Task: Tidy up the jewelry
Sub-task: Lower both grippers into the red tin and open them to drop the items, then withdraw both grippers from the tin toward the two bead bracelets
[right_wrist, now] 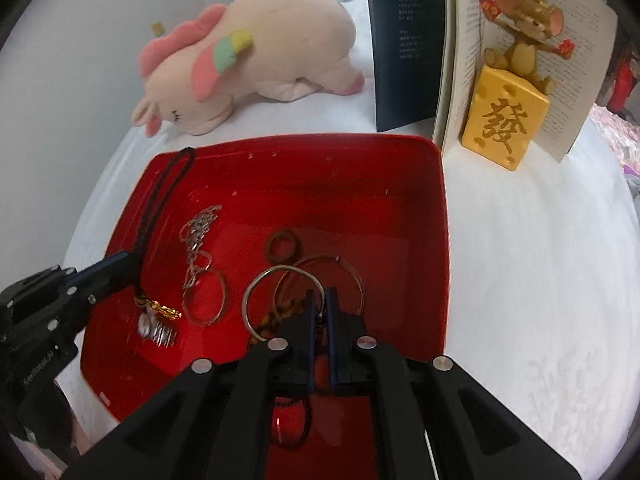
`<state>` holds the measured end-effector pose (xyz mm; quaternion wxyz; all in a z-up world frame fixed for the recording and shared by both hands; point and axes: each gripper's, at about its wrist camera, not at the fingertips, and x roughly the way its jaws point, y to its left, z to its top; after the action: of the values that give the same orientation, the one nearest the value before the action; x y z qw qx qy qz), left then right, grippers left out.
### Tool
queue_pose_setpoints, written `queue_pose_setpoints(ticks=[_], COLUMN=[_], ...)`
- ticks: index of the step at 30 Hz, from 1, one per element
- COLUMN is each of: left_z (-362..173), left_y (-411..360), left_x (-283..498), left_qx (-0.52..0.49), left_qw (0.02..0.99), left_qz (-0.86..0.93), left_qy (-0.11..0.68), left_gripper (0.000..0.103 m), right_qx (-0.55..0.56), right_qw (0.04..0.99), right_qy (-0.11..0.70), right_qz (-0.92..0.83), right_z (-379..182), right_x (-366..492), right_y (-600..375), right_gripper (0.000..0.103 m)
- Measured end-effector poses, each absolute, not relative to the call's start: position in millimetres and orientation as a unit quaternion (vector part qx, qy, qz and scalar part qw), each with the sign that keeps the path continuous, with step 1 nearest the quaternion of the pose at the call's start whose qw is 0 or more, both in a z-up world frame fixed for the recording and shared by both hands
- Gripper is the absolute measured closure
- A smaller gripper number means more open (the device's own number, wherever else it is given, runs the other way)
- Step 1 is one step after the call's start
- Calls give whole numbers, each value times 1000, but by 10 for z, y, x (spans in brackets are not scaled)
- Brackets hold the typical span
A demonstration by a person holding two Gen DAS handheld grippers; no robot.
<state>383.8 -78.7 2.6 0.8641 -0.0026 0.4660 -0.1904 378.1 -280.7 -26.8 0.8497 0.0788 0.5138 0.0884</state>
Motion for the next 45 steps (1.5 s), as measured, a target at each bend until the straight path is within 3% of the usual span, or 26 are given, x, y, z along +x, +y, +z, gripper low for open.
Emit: queue_pose_setpoints(ticks=[8,13,18,20,22,27,45], left_z=[-128,-107,-1,67,136,287,230], left_y=[-851,-815,-777,-756,-739,-659,-396], left_x=[4019,3990,3861,3772,3671,3356,1795], left_qx=[-4,-6,-3,-3,2,5,59], left_qw=[851,852,859,861,866,874,877], left_qz=[-197,-196,-191,-193,-190,-192,-202], left_qy=[486,486,476,471,462,446,431], left_gripper=[100,98,85,70,62,50,46], right_qx=[71,73,77,78,77,76,60], right_qw=[845,848,859,862,865,871,871], right_qy=[523,518,497,490,485,473,459], right_qz=[85,90,98,99,103,112,165], right_z=[-359,-319,-165,-108,-61,37,-52], right_x=[3978,3933,3740,3640,3535,3192,1671], right_y=[-2723,-2713,-2760,-2795,-2821,-2866,-2800], right_gripper=[98,89,89,89,89,83,80])
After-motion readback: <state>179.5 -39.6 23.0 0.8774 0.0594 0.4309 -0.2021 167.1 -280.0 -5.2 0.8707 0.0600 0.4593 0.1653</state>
